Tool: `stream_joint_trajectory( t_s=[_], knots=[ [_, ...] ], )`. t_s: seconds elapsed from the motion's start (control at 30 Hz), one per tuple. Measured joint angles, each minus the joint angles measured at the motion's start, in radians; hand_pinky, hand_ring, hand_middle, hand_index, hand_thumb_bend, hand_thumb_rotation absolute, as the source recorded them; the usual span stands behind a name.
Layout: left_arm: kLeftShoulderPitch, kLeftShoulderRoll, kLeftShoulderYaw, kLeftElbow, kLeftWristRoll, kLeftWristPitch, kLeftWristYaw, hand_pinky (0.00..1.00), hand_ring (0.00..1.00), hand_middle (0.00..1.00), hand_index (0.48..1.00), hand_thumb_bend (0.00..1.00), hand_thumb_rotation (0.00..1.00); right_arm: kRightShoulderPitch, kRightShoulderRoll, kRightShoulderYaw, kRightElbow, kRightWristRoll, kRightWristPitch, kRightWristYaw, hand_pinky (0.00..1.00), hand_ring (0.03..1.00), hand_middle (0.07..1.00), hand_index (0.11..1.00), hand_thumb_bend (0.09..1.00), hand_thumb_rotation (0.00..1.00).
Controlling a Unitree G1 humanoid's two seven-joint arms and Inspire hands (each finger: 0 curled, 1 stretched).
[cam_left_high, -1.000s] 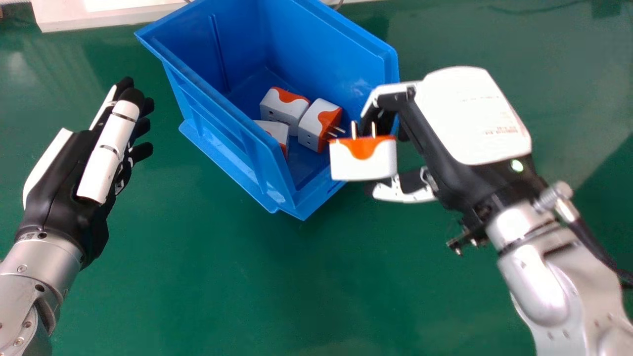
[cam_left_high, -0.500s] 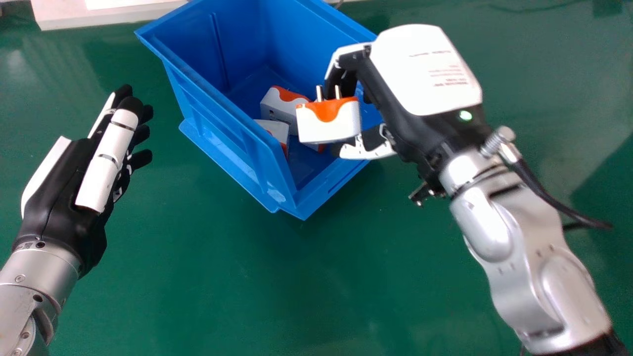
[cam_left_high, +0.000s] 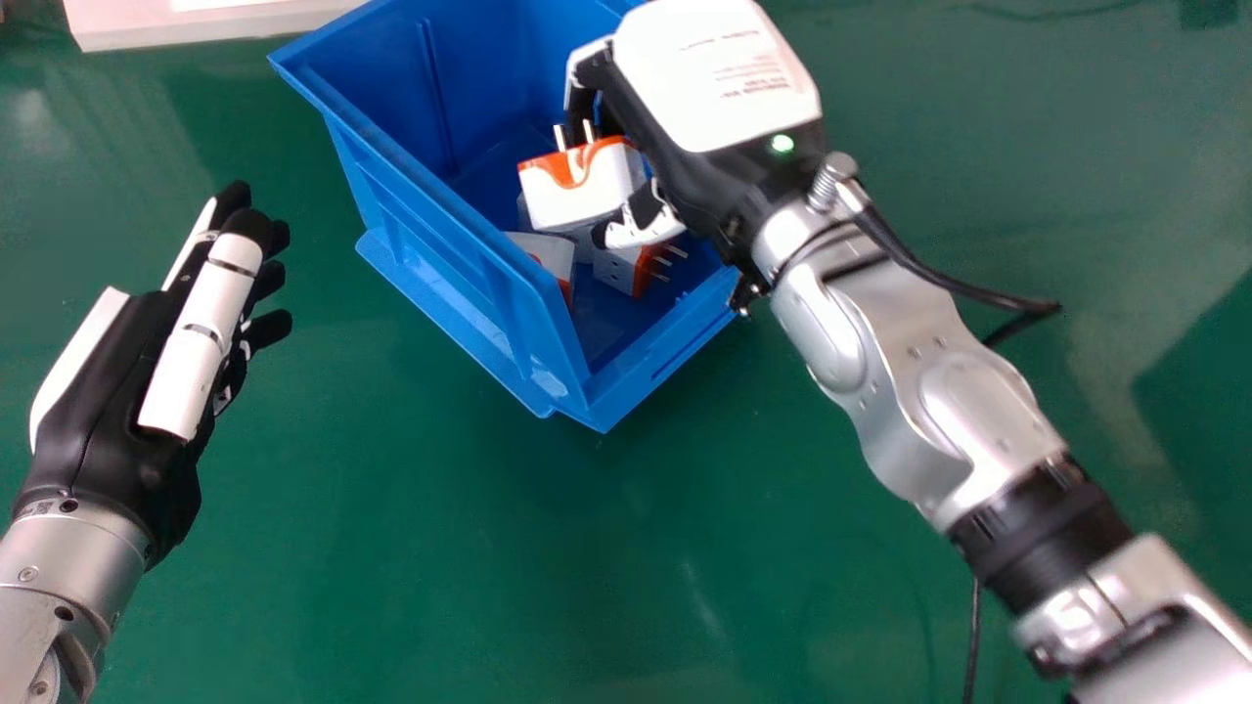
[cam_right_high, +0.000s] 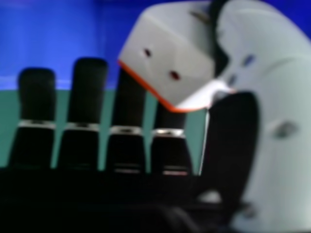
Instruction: Pick all objects and put in blue box
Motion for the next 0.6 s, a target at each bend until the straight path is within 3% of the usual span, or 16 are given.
stream_joint_trajectory(
  t_s=[0.27,0.37,0.5,0.6],
  knots=[
    [0.018,-0.001,0.003,-0.015,-0.018,0.0,0.0,0.93,0.97,0.97,1.0,0.43,1.0,-0.099,0.046,0.029,0.146,0.037,0.02,-0.019,0.35,0.443,0.522,0.47,0.498,0.0],
    [0.021,-0.002,0.006,-0.015,-0.02,0.0,0.0,0.93,0.97,0.97,1.0,0.43,1.0,-0.125,0.051,0.042,0.192,0.06,0.02,-0.015,0.35,0.445,0.521,0.465,0.499,0.0],
    [0.025,-0.009,0.007,-0.016,-0.035,0.0,0.001,0.93,0.97,0.97,1.0,0.43,1.0,-0.143,0.049,0.046,0.222,0.073,0.022,-0.003,0.35,0.447,0.522,0.463,0.499,0.0],
    [0.027,-0.009,0.007,-0.016,-0.037,0.0,0.001,0.93,0.97,0.97,1.0,0.43,1.0,-0.143,0.046,0.046,0.222,0.087,0.027,-0.003,0.35,0.45,0.523,0.461,0.499,0.0]
  ],
)
